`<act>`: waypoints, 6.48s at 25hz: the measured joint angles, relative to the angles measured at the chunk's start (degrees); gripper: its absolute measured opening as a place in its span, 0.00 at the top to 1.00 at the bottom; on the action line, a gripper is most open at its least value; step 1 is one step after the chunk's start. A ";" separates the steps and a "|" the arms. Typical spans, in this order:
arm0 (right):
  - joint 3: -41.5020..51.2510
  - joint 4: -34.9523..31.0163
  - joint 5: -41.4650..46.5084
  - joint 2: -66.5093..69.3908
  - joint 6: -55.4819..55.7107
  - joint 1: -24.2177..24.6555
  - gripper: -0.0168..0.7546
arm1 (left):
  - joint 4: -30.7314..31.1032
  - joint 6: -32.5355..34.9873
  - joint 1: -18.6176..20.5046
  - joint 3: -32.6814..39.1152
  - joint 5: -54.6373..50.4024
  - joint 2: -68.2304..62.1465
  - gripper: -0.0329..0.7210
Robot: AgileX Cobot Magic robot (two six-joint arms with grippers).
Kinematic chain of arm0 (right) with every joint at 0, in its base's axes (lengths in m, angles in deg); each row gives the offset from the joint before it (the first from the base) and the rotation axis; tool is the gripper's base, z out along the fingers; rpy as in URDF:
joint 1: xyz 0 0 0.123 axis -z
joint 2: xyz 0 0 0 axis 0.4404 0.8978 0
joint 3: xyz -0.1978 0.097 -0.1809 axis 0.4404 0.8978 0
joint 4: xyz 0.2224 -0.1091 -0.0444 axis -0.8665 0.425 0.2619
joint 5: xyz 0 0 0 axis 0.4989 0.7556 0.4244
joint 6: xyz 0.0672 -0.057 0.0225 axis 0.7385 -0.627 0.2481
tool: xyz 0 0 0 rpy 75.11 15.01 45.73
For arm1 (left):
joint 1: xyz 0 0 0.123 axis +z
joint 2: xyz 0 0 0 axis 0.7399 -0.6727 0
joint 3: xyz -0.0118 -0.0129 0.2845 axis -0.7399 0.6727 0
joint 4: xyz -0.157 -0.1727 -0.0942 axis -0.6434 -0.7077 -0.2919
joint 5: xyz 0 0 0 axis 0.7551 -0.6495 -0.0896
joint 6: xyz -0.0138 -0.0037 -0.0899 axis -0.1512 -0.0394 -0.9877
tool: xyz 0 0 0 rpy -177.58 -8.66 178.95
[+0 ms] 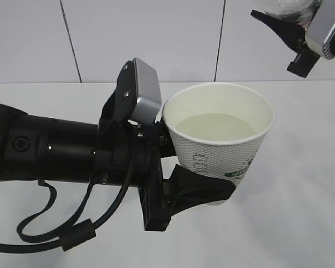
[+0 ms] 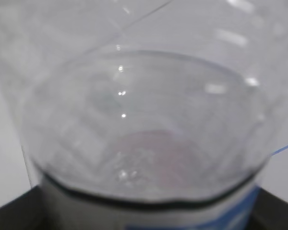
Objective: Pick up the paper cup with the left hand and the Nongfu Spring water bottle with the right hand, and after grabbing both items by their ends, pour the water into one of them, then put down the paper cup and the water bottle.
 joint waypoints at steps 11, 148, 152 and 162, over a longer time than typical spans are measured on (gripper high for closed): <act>0.00 -0.34 -0.10 0.00 6.73 0.00 0.34 | 0.00 0.00 0.00 0.00 0.00 0.00 0.28; 8.79 -51.67 -10.59 29.96 16.12 0.00 0.34 | -0.71 0.00 0.00 0.00 -1.27 0.00 0.29; 7.47 -51.67 -11.06 32.84 16.12 0.00 0.34 | -0.71 0.00 0.00 0.00 -1.27 0.00 0.29; 3.38 -51.67 -12.45 38.94 16.12 0.00 0.34 | -0.74 0.00 0.00 0.00 -1.27 0.00 0.29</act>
